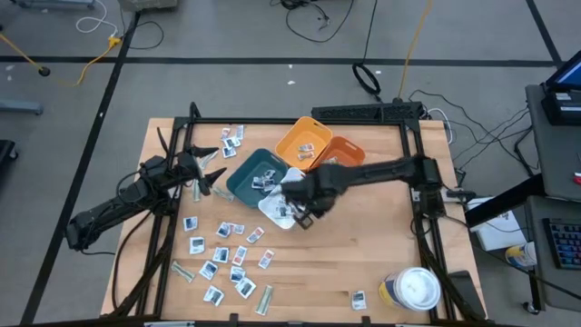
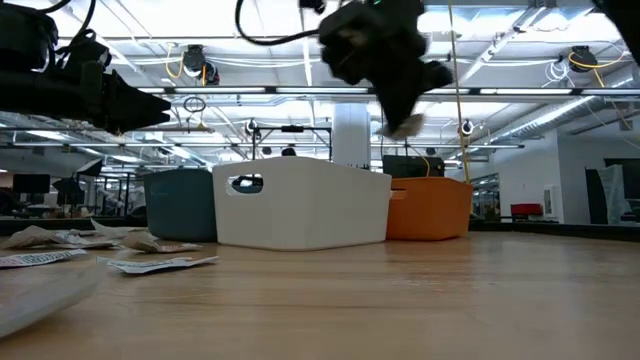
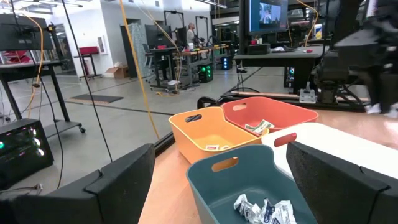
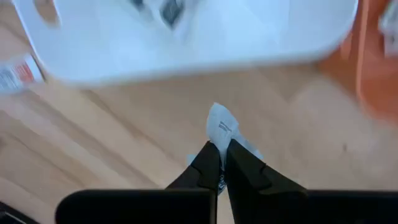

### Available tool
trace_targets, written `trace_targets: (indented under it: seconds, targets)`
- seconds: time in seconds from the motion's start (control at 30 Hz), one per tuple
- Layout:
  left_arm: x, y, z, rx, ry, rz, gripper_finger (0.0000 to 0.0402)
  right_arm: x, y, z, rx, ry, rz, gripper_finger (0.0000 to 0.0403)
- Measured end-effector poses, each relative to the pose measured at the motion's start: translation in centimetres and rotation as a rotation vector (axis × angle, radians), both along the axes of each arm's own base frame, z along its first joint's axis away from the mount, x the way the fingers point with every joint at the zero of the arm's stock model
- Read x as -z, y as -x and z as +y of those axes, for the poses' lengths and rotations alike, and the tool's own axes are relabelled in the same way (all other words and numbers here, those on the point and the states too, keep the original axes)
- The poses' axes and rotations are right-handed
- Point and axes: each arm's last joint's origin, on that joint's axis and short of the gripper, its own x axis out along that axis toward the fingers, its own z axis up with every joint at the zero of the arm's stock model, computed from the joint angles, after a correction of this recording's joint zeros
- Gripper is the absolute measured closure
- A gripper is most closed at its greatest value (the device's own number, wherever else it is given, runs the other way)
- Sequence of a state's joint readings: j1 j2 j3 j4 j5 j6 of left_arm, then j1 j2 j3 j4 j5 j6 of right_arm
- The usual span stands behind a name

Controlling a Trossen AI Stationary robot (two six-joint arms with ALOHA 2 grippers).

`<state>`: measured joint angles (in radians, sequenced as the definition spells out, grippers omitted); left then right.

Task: Pick & Place First Aid Supplies
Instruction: Put the black towelette pack into the white bin

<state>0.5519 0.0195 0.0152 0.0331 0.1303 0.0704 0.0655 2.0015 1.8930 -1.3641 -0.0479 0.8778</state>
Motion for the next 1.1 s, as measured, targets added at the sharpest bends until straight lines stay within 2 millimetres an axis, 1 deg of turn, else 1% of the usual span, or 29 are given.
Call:
trace_targets:
  seconds: [0.23, 0.37, 0.43, 0.5, 0.6, 0.8, 0.93, 1.1]
  targets:
    - [0.0, 0.0, 0.0, 0.000, 0.000, 0.000, 0.0034, 0.2, -3.7, -4.3, -0.020, 0.003, -0.057, 0.0399]
    - [0.0, 0.0, 0.0, 0.000, 0.000, 0.000, 0.0034, -0.1, -4.8, -5.8, -0.017, 0.005, -0.087, 0.0399]
    - [0.0, 0.0, 0.0, 0.000, 0.000, 0.000, 0.0034, 0.3, -5.1, -6.2, -0.015, 0.007, -0.094, 0.0399]
    - [0.0, 0.0, 0.0, 0.000, 0.000, 0.000, 0.0034, 0.7, -5.5, -6.5, -0.024, 0.012, -0.103, 0.0399]
    - [0.0, 0.0, 0.0, 0.000, 0.000, 0.000, 0.0034, 1.9, -6.3, -6.6, -0.029, 0.017, -0.117, 0.0399]
    - [0.0, 0.0, 0.0, 0.000, 0.000, 0.000, 0.0034, 5.0, -7.7, -6.0, -0.046, 0.014, -0.088, 0.0397]
    - [0.0, 0.0, 0.0, 0.000, 0.000, 0.000, 0.0034, 6.6, -8.3, -5.7, -0.053, 0.009, -0.069, 0.0391]
    - [0.0, 0.0, 0.0, 0.000, 0.000, 0.001, 0.0034, 6.6, -8.4, -5.7, -0.057, 0.011, -0.080, 0.0389]
